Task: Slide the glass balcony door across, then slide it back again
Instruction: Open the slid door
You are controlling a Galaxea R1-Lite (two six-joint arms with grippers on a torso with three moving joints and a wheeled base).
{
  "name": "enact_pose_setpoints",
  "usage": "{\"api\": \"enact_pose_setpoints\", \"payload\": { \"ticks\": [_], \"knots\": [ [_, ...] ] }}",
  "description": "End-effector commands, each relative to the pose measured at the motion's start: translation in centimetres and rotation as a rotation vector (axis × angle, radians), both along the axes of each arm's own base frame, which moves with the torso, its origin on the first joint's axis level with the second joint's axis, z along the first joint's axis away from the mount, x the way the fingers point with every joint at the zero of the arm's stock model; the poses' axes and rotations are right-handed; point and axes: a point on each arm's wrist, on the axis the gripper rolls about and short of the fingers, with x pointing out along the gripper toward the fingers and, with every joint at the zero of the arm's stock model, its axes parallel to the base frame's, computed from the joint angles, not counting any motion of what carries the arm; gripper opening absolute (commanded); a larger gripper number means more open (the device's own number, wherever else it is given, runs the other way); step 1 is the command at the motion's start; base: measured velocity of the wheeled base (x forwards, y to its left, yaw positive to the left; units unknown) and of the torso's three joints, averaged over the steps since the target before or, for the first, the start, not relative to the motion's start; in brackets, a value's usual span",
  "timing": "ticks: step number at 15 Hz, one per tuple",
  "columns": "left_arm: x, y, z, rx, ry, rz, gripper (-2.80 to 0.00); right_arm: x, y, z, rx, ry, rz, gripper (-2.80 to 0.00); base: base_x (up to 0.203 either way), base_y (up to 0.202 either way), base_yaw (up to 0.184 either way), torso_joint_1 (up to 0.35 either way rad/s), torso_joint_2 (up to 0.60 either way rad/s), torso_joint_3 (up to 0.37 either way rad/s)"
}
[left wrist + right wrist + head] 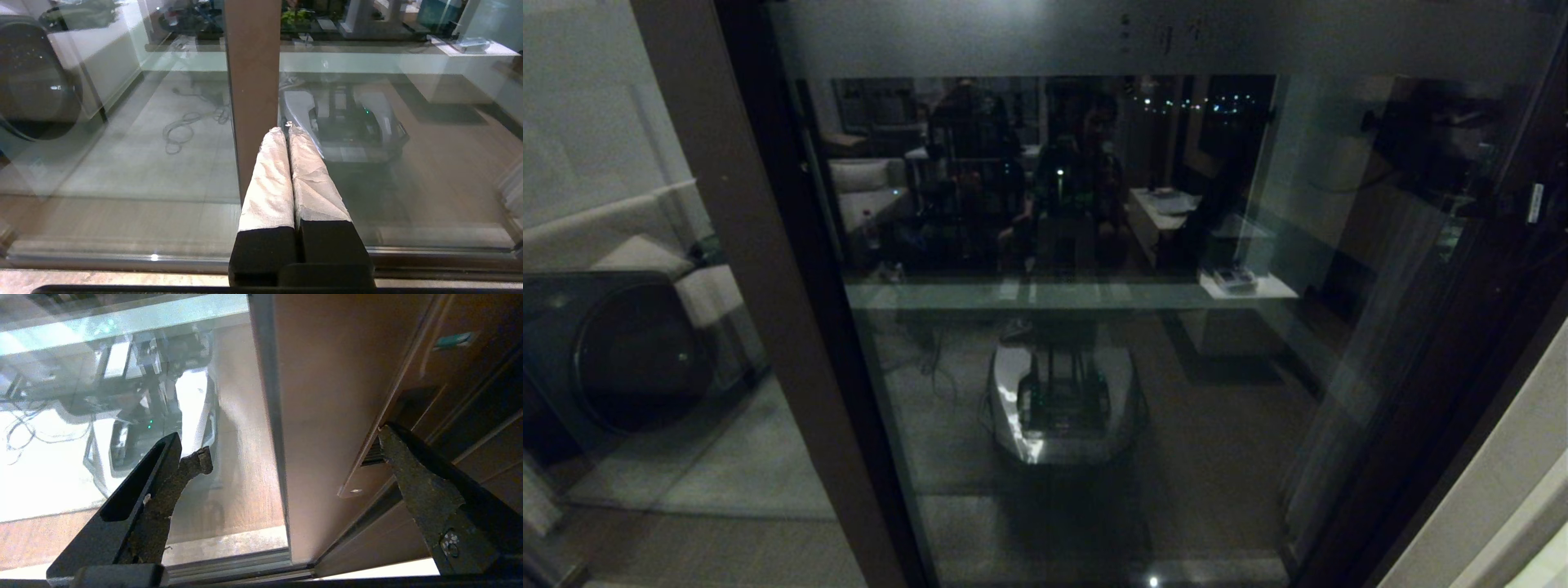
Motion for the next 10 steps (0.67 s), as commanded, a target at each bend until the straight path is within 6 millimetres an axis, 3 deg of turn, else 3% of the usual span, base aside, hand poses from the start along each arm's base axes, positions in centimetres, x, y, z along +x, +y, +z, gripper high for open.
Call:
{"api": "enact_pose_setpoints", "payload": {
  "ticks": [1, 10],
  "knots": [
    [0.0, 0.0, 0.0, 0.000, 0.000, 0.000, -2.80, 0.0, 0.2, 0.1, 0.003, -0.001, 0.006, 0.00, 0.000, 0.000, 0.000, 0.000, 0.00, 0.000],
    [0.0, 0.0, 0.0, 0.000, 0.000, 0.000, -2.80, 0.0, 1.9, -0.1, 0.020, 0.016, 0.041, 0.00, 0.000, 0.000, 0.000, 0.000, 0.00, 0.000]
  ]
}}
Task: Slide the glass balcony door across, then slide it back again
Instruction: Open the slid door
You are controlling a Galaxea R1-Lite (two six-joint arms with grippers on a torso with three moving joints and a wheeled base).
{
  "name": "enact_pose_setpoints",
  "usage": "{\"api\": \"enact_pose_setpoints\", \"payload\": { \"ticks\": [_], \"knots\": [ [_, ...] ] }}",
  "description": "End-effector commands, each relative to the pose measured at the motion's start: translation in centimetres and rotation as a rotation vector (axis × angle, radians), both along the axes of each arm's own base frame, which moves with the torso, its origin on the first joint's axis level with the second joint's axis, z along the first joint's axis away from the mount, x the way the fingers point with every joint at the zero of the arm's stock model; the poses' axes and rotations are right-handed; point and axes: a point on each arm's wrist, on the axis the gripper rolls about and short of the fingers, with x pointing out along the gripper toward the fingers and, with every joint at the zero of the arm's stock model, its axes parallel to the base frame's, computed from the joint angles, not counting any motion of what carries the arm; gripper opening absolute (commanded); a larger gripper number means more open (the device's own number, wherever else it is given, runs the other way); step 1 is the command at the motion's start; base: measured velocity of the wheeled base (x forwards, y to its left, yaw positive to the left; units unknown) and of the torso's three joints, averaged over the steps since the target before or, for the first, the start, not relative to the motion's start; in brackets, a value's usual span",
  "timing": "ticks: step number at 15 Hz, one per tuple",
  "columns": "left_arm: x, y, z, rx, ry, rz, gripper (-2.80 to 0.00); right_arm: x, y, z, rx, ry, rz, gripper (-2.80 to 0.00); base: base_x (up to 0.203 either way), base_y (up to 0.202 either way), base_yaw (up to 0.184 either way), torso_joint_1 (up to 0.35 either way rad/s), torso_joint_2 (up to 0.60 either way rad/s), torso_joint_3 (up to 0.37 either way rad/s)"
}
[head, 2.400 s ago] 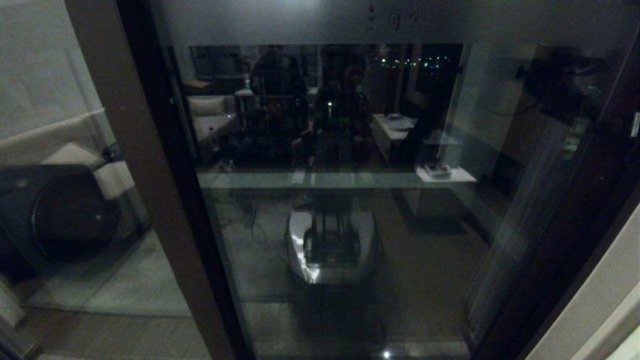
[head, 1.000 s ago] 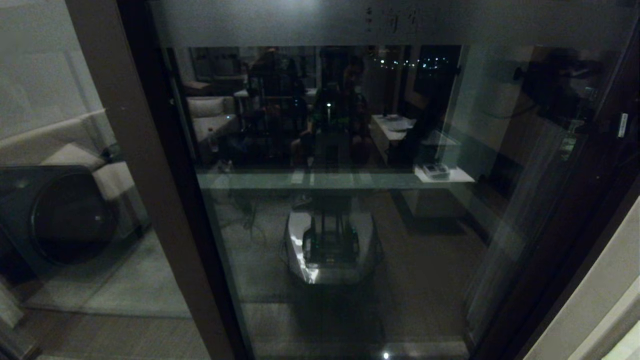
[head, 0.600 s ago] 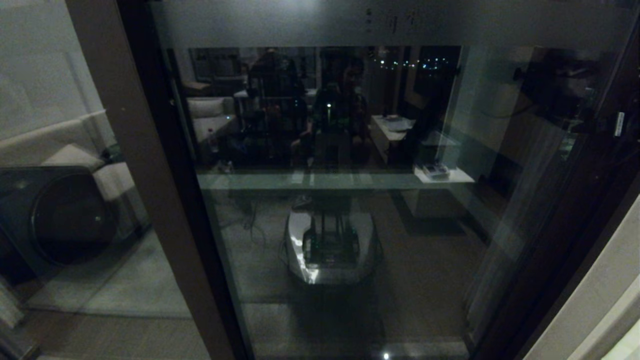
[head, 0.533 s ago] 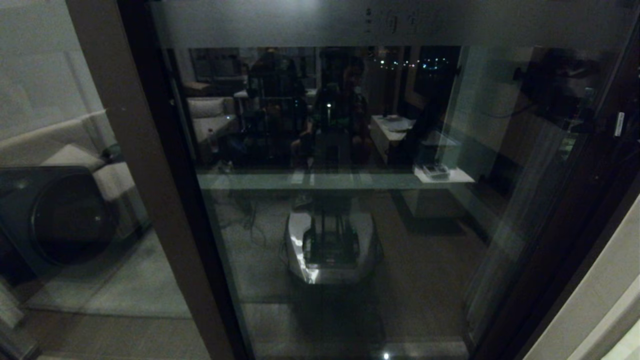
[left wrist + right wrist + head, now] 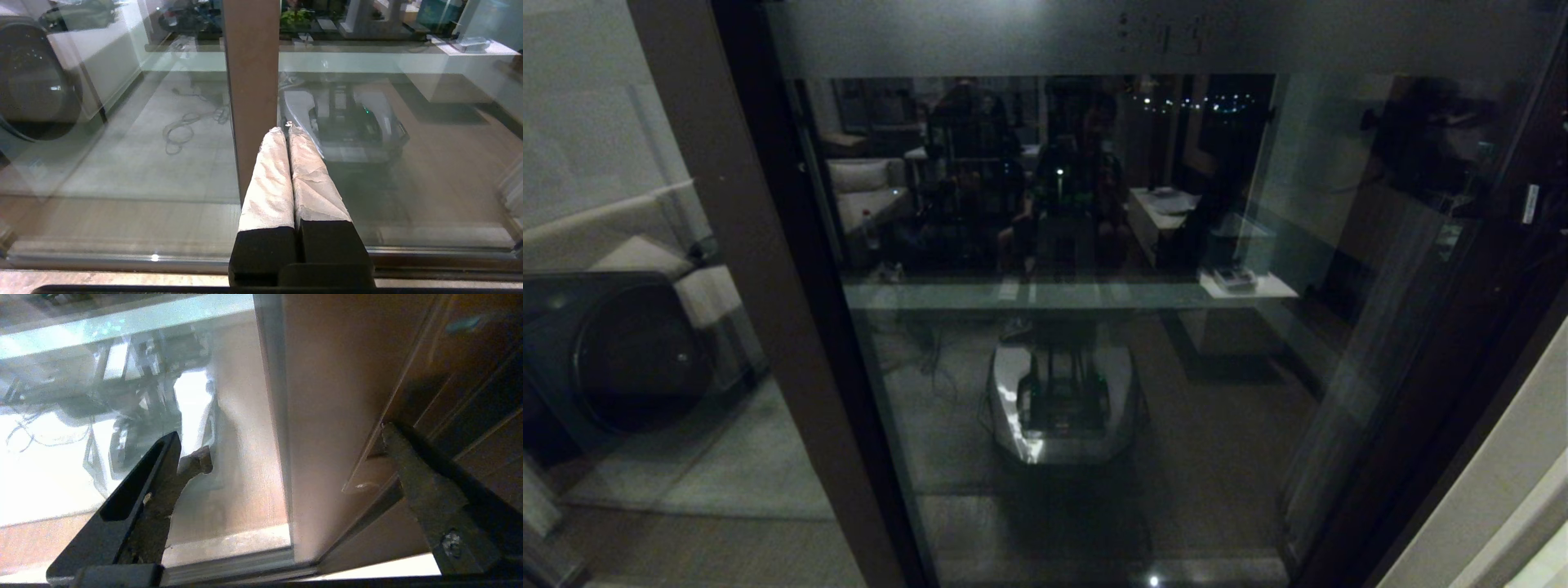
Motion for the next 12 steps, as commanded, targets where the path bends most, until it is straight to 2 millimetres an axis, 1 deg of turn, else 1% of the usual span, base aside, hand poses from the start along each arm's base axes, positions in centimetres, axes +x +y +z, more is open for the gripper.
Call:
{"api": "enact_pose_setpoints", "payload": {
  "ticks": [1, 7, 12],
  "knots": [
    [0.0, 0.0, 0.0, 0.000, 0.000, 0.000, -2.80, -0.1, 0.5, 0.1, 0.005, 0.005, 0.021, 0.00, 0.000, 0.000, 0.000, 0.000, 0.00, 0.000],
    [0.0, 0.0, 0.0, 0.000, 0.000, 0.000, -2.80, -0.3, 0.6, 0.2, 0.000, 0.003, 0.015, 0.00, 0.000, 0.000, 0.000, 0.000, 0.00, 0.000],
    [0.0, 0.0, 0.0, 0.000, 0.000, 0.000, -2.80, -2.5, 0.0, 0.3, -0.064, 0.052, -0.002, 0.00, 0.000, 0.000, 0.000, 0.000, 0.00, 0.000]
  ]
}}
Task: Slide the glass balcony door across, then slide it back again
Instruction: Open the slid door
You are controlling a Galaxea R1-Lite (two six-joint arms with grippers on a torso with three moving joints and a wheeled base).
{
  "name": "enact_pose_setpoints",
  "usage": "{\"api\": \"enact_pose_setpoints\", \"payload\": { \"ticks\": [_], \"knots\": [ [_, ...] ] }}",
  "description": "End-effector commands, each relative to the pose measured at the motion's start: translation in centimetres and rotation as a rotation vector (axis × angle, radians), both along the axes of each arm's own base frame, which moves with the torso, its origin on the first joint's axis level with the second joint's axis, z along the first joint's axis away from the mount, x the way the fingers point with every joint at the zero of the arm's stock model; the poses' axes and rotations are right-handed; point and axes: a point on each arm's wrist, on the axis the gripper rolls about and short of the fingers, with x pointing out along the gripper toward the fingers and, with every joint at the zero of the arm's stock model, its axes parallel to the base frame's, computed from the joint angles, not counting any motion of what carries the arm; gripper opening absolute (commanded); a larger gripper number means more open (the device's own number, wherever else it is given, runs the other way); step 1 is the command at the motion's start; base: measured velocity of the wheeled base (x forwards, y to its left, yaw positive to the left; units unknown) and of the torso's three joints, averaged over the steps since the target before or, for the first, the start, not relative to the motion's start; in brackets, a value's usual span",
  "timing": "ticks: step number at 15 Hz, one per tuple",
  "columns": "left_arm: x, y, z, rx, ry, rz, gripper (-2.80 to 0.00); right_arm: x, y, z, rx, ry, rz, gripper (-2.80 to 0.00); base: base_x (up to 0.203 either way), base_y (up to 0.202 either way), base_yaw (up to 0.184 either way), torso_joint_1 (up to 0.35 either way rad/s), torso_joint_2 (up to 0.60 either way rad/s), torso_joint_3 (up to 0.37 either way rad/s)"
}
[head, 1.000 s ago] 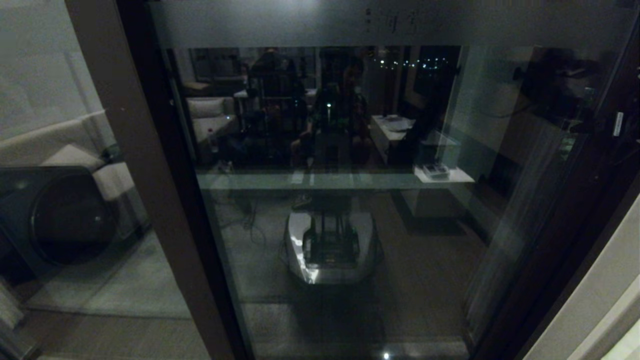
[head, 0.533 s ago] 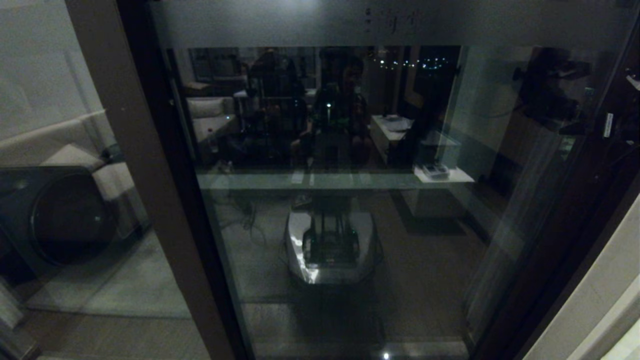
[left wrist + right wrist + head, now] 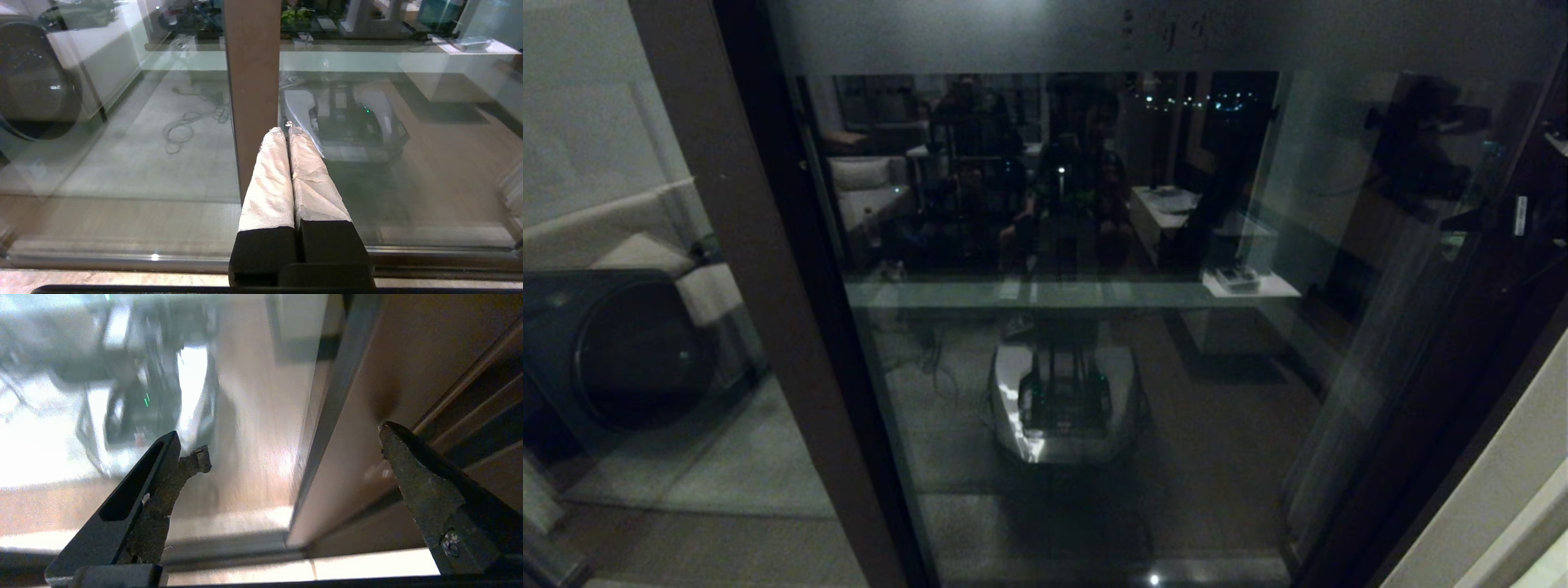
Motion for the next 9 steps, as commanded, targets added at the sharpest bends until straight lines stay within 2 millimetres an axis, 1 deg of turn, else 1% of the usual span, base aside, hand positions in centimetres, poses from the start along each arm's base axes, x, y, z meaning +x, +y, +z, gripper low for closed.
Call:
{"api": "enact_pose_setpoints", "payload": {
  "ticks": [1, 4, 6, 9],
  "knots": [
    [0.0, 0.0, 0.0, 0.000, 0.000, 0.000, -2.80, -1.1, 0.0, 0.5, -0.010, 0.017, -0.022, 0.00, 0.000, 0.000, 0.000, 0.000, 0.00, 0.000],
    [0.0, 0.0, 0.0, 0.000, 0.000, 0.000, -2.80, -1.4, -0.4, 0.4, -0.020, 0.032, -0.044, 0.00, 0.000, 0.000, 0.000, 0.000, 0.00, 0.000],
    [0.0, 0.0, 0.0, 0.000, 0.000, 0.000, -2.80, -1.7, -0.8, 0.7, -0.024, 0.023, -0.057, 0.00, 0.000, 0.000, 0.000, 0.000, 0.00, 0.000],
    [0.0, 0.0, 0.0, 0.000, 0.000, 0.002, -2.80, -1.3, -1.2, 0.6, -0.025, 0.015, -0.059, 0.00, 0.000, 0.000, 0.000, 0.000, 0.00, 0.000]
  ]
}}
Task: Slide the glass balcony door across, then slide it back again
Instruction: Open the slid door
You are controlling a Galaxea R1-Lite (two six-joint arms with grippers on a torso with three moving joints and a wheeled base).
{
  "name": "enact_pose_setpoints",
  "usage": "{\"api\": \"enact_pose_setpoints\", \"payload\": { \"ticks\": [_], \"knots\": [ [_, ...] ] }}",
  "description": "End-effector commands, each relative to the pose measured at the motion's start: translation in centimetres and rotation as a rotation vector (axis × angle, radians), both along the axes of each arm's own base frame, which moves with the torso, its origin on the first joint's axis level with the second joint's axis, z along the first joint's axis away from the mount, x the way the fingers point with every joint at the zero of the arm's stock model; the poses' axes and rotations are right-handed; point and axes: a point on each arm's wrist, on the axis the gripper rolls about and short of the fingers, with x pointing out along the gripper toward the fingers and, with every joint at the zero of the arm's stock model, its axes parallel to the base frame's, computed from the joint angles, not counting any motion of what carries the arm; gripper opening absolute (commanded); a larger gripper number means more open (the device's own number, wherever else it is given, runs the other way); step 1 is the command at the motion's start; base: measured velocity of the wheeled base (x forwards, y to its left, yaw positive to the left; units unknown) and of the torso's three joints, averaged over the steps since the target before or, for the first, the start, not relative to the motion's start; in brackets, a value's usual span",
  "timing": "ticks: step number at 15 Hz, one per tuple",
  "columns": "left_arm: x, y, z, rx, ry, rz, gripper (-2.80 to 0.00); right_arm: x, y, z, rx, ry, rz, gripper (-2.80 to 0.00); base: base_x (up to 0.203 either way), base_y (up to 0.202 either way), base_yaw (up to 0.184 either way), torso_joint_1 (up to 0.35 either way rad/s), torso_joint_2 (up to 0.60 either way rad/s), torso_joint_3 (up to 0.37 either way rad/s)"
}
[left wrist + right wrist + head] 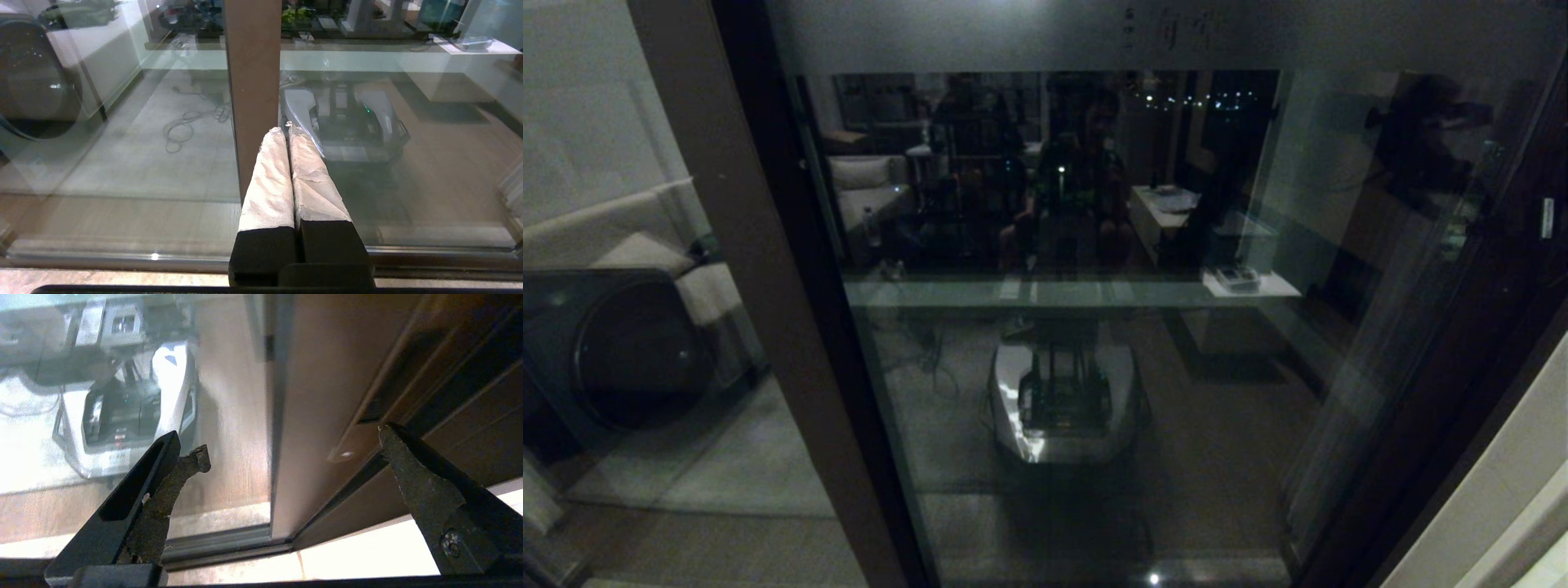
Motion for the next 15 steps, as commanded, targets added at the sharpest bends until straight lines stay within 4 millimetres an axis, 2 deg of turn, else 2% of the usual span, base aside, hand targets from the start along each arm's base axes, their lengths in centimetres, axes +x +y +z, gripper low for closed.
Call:
{"api": "enact_pose_setpoints", "payload": {
  "ticks": [1, 8, 15],
  "knots": [
    [0.0, 0.0, 0.0, 0.000, 0.000, -0.001, -2.80, 0.4, -0.3, -0.1, 0.000, -0.003, 0.001, 0.00, 0.000, 0.000, 0.000, 0.000, 0.00, 0.000],
    [0.0, 0.0, 0.0, 0.000, 0.000, 0.000, -2.80, 2.6, -1.5, -1.3, 0.004, -0.005, 0.002, 0.00, 0.000, 0.000, 0.000, 0.000, 0.00, 0.000],
    [0.0, 0.0, 0.0, 0.000, 0.000, -0.001, -2.80, 2.6, -0.8, -0.7, 0.000, -0.027, 0.015, 0.00, 0.000, 0.000, 0.000, 0.000, 0.00, 0.000]
  ]
}}
